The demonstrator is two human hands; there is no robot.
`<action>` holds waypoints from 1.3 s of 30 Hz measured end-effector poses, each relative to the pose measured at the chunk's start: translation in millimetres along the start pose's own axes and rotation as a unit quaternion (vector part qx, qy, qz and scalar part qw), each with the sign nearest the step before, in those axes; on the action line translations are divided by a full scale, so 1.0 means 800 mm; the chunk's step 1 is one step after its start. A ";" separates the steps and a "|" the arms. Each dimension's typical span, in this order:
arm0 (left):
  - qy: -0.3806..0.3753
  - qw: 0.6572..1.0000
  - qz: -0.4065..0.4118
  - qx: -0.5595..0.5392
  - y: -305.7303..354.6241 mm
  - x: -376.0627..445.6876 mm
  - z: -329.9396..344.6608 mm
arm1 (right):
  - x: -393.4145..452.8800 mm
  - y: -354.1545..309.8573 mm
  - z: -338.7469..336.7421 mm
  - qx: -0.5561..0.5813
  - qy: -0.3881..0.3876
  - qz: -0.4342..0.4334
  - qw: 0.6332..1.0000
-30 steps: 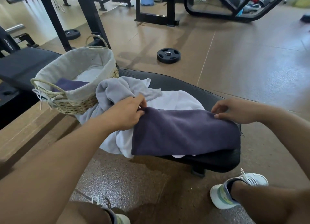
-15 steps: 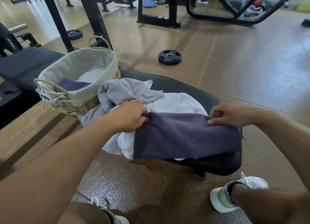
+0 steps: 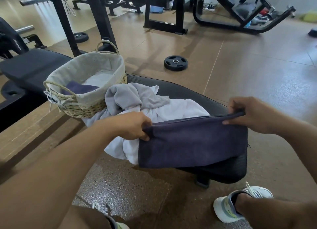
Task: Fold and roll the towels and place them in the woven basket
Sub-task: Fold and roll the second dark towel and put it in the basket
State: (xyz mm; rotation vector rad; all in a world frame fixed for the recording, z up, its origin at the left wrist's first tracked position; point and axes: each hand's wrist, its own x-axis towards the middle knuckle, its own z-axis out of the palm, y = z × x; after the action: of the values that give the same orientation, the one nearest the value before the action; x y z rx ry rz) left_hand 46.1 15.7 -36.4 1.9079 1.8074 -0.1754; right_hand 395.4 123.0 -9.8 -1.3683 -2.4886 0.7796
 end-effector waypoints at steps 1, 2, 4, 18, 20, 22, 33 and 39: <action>-0.001 1.000 0.005 -0.002 0.001 -0.003 -0.001 | -0.009 -0.010 -0.003 -0.012 0.022 -0.001 1.000; 0.003 1.000 0.008 -0.005 0.001 -0.005 -0.002 | -0.016 -0.020 -0.005 -0.025 0.036 -0.002 0.999; 0.019 1.000 0.008 -0.012 0.002 -0.008 -0.004 | -0.029 -0.035 -0.007 -0.050 0.046 -0.002 0.998; 0.141 0.985 0.087 -0.043 0.021 -0.006 0.000 | -0.047 -0.061 -0.016 -0.032 0.107 -0.038 0.993; 0.156 0.980 0.089 -0.090 0.017 -0.008 -0.003 | -0.044 -0.056 -0.017 -0.016 0.095 -0.023 0.995; 0.141 0.977 0.085 -0.134 0.013 -0.014 -0.006 | -0.040 -0.048 -0.019 0.003 0.076 -0.002 0.997; 0.128 0.960 0.070 -0.238 -0.011 -0.041 -0.010 | -0.032 -0.014 -0.025 0.030 0.008 0.069 0.997; 0.098 0.905 0.066 -0.408 0.001 -0.053 -0.009 | -0.033 -0.008 -0.023 0.055 -0.047 0.055 0.996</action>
State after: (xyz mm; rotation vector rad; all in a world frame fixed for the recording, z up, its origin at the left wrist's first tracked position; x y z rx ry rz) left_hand 40.4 -19.3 -11.5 1.4379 1.4973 0.7348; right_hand 412.7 104.4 11.2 -1.4711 -2.4156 1.0110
